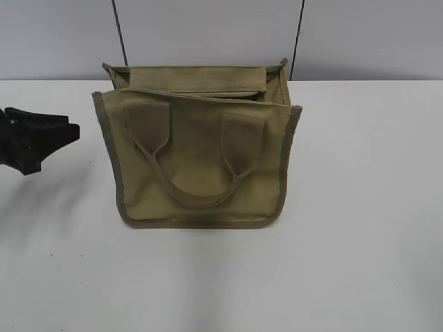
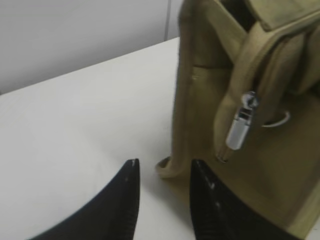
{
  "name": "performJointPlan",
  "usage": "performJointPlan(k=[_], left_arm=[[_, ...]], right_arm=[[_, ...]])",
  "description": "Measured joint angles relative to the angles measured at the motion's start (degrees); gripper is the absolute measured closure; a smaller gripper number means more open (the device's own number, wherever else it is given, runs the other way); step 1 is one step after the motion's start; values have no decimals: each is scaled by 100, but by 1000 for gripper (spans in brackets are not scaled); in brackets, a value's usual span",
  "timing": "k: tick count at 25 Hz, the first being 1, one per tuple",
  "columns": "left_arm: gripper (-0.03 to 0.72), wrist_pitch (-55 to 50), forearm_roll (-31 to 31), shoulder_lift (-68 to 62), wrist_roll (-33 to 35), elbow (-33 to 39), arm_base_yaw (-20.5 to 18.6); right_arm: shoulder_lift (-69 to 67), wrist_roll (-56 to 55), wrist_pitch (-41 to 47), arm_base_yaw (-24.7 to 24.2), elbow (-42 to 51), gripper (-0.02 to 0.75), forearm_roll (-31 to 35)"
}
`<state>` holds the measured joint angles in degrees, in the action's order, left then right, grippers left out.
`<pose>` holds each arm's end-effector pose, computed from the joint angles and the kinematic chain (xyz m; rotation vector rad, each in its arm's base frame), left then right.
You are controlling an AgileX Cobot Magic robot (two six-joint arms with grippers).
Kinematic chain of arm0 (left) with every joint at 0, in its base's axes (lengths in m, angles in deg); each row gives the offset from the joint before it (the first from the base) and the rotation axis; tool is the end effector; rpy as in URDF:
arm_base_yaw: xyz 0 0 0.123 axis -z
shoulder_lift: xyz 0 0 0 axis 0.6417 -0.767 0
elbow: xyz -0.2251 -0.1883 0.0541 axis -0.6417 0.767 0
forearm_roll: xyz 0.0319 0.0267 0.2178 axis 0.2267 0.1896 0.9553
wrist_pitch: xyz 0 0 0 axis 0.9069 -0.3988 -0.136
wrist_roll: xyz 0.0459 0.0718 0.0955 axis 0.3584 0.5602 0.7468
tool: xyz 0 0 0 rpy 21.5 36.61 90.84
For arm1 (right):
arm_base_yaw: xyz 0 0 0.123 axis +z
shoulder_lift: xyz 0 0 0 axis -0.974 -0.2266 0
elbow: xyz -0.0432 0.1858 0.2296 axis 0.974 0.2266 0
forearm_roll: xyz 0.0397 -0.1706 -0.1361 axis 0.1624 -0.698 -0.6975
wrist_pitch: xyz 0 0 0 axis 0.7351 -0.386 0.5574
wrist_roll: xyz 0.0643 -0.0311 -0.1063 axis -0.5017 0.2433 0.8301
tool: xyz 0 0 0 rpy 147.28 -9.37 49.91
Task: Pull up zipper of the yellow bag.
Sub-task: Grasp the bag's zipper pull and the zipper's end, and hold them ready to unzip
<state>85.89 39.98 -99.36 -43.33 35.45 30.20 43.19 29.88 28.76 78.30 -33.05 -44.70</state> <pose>0.3070 -0.0513 0.1845 0.7247 1.7556 -0.5878 -0.0129 0.0123 0.2329 -0.2944 2.0791 -0.0025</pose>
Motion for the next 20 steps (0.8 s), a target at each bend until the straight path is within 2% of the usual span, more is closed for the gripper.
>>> performJointPlan(k=[3, 7, 17, 20], left_arm=[[442, 458, 347, -390, -142, -179, -8], [441, 694, 439, -668, -182, -310, 70], [433, 879, 448, -1532, -194, -788, 757], [414, 879, 269, -1700, -194, -988, 842]], right_arm=[[0, 0, 0, 0, 0, 195, 0], [0, 0, 0, 0, 0, 195, 0], [0, 0, 0, 0, 0, 195, 0], [0, 0, 0, 0, 0, 195, 0]])
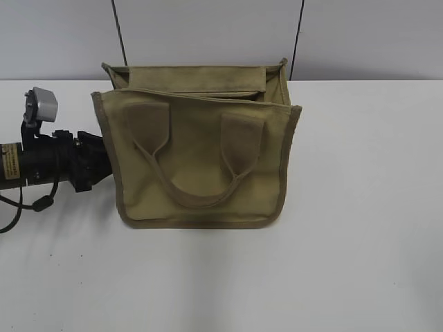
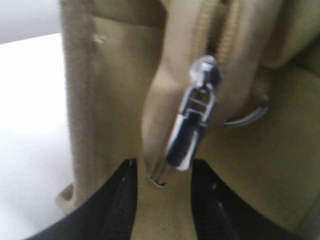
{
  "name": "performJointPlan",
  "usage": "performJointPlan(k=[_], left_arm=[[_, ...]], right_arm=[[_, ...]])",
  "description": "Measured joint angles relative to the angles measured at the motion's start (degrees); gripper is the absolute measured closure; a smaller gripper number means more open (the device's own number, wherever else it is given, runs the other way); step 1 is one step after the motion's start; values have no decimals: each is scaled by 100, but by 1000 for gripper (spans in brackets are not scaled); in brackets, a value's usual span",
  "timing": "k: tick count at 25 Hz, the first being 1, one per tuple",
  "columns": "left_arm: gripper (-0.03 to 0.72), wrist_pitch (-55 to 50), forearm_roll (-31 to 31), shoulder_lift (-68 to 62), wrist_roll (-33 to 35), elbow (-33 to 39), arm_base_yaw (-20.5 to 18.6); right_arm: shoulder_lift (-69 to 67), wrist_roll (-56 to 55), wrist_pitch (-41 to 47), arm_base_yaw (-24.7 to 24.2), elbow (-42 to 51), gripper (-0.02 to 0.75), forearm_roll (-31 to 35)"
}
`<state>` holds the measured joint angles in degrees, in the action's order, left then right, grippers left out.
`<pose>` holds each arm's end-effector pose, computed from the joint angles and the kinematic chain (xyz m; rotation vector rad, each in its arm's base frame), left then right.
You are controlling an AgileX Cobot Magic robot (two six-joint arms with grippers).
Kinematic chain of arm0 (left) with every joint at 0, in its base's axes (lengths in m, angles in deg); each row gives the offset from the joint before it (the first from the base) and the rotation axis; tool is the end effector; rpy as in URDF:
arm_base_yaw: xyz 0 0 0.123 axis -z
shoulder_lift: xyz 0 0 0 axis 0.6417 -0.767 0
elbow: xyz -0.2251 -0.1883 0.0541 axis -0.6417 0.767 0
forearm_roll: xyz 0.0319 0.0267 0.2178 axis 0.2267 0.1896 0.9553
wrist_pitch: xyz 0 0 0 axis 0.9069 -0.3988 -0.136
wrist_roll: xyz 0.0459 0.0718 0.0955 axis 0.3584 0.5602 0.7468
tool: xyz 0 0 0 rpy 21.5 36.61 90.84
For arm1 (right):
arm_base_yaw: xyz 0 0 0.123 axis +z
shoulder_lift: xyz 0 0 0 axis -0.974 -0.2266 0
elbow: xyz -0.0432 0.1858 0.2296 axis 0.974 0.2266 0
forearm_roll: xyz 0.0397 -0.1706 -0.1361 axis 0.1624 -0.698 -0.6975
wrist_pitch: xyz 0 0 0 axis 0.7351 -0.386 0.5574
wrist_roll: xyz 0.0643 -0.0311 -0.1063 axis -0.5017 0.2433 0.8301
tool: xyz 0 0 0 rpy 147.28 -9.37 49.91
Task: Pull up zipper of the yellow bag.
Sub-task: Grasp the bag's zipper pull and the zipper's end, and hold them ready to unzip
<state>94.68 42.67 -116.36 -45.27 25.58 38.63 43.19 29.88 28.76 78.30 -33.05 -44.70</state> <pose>0.3372 -0.1047 0.1363 0.8310 1.6985 -0.9035 -0.0129 0.0123 0.2329 -0.2944 2.0791 -0.0025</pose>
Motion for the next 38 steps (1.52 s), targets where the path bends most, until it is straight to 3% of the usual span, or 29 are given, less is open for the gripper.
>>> performJointPlan(k=[4, 15, 26, 38], left_arm=[[405, 0, -366, -14, 132, -62, 5], [414, 37, -559, -379, 200, -224, 88], [685, 36, -676, -398, 200, -252, 93], [698, -135, -646, 283, 200, 143, 93]], right_arm=[[0, 0, 0, 0, 0, 195, 0], [0, 0, 0, 0, 0, 195, 0], [0, 0, 0, 0, 0, 195, 0], [0, 0, 0, 0, 0, 195, 0]])
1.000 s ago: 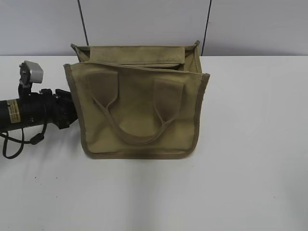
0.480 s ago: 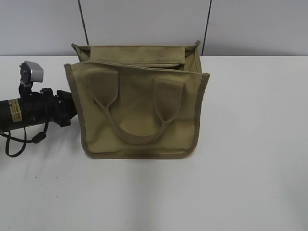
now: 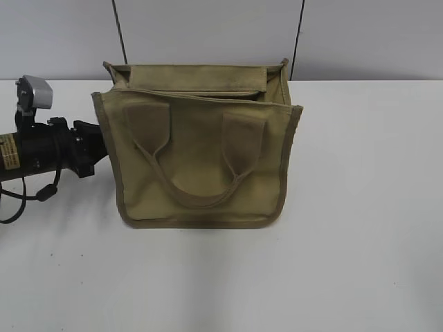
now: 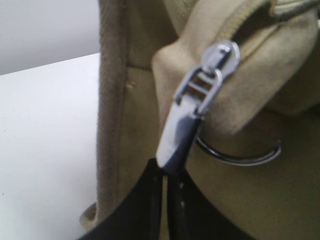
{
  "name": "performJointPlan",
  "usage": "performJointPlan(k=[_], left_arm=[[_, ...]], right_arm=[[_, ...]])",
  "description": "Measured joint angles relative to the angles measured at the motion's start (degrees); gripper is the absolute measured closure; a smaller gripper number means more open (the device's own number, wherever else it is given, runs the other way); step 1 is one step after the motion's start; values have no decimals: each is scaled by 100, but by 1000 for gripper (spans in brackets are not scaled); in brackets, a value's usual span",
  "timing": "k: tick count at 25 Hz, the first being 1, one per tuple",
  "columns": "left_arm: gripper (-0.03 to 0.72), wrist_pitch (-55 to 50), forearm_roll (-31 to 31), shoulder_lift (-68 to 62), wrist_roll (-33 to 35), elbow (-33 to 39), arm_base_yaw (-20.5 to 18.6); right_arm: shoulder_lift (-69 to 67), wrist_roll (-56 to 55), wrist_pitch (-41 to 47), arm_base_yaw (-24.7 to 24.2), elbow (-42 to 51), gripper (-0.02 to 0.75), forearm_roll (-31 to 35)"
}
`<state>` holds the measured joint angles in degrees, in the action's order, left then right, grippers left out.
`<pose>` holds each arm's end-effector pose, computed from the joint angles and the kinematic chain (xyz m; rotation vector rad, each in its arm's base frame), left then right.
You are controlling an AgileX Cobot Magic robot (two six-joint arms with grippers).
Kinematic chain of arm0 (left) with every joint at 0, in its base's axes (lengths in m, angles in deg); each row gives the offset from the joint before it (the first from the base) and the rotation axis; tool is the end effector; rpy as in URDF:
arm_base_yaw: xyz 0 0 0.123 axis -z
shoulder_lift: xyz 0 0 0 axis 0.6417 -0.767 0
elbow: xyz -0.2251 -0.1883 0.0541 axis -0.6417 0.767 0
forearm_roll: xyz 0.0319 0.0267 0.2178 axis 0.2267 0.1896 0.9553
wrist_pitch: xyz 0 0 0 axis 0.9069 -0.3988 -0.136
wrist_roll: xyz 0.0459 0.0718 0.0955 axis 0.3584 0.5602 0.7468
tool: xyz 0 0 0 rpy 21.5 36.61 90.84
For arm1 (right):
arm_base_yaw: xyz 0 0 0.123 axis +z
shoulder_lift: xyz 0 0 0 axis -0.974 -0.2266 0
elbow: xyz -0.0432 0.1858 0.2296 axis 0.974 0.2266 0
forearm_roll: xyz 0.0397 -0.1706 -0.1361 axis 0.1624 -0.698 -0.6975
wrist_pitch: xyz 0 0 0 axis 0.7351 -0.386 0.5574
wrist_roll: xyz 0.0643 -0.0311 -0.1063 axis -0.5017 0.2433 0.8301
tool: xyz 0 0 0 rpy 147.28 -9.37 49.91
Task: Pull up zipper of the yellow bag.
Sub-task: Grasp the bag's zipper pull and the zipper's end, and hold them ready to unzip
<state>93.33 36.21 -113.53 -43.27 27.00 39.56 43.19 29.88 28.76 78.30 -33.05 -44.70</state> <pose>0.3409 -0.1038 0.1506 0.7613 1.6805 -0.8215 -0.0129 0.0123 0.2329 -0.2944 2.0791 -0.0025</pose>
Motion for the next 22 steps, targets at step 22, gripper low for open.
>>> performJointPlan(k=[22], left_arm=[[699, -2384, -112, 2302, -860, 673, 0]], right_arm=[[0, 0, 0, 0, 0, 195, 0]])
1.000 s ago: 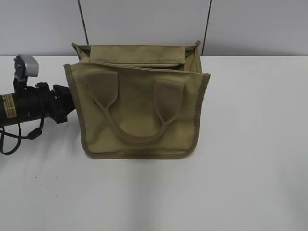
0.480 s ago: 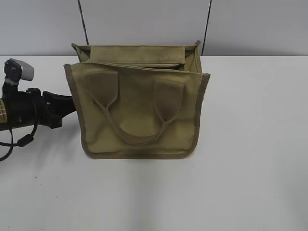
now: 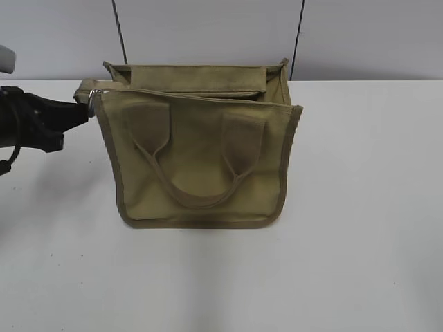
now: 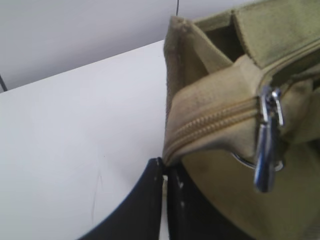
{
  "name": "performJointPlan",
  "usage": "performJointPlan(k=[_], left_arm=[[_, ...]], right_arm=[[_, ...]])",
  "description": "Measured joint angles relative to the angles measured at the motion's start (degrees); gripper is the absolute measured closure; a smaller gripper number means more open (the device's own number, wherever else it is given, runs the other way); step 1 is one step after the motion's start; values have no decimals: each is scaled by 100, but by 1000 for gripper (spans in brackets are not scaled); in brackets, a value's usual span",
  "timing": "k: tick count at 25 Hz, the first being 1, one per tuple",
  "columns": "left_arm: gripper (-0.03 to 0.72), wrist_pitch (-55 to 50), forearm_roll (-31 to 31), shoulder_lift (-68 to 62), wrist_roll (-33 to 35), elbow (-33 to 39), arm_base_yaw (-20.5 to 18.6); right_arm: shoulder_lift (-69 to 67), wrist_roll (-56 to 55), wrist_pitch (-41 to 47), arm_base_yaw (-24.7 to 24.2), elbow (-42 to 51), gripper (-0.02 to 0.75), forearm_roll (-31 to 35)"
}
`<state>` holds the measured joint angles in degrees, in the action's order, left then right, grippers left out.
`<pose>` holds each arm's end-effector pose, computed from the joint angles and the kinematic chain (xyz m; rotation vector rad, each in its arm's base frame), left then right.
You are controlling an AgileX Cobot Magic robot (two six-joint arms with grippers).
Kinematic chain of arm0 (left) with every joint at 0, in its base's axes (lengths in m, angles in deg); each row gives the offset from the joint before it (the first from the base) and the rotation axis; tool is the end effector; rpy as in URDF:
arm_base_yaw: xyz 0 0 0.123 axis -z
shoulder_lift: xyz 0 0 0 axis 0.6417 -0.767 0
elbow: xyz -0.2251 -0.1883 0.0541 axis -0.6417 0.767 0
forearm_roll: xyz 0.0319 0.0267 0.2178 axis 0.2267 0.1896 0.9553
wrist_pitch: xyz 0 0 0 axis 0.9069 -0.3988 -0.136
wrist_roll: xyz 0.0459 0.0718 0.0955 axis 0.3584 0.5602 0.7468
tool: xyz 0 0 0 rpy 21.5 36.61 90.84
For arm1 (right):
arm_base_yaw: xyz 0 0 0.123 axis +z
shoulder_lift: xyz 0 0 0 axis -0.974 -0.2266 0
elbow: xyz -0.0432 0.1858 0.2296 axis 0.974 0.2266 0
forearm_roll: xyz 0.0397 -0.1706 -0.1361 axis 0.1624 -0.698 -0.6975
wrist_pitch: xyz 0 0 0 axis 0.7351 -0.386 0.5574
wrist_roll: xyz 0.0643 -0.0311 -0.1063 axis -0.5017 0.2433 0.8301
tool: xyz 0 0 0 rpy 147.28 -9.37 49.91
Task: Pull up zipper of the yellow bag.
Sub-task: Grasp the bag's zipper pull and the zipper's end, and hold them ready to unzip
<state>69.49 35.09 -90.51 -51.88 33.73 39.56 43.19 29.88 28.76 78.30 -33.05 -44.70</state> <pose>0.3035 -0.0765 0.2122 0.6741 1.8571 -0.4811 -0.0129 0.0123 0.2329 -0.2944 2.0791 -0.0025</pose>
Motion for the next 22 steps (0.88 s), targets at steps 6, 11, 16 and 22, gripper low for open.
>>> performJointPlan(k=[6, 11, 16, 22], left_arm=[[699, -693, 315, 740, -486, 0, 0], [699, -822, 582, 1156, -869, 2, 0], [699, -928, 713, 1384, -1035, 2, 0], [699, -920, 651, 1497, -1069, 2, 0]], right_arm=[[0, 0, 0, 0, 0, 195, 0], [0, 0, 0, 0, 0, 195, 0], [0, 0, 0, 0, 0, 195, 0], [0, 0, 0, 20, 0, 195, 376]])
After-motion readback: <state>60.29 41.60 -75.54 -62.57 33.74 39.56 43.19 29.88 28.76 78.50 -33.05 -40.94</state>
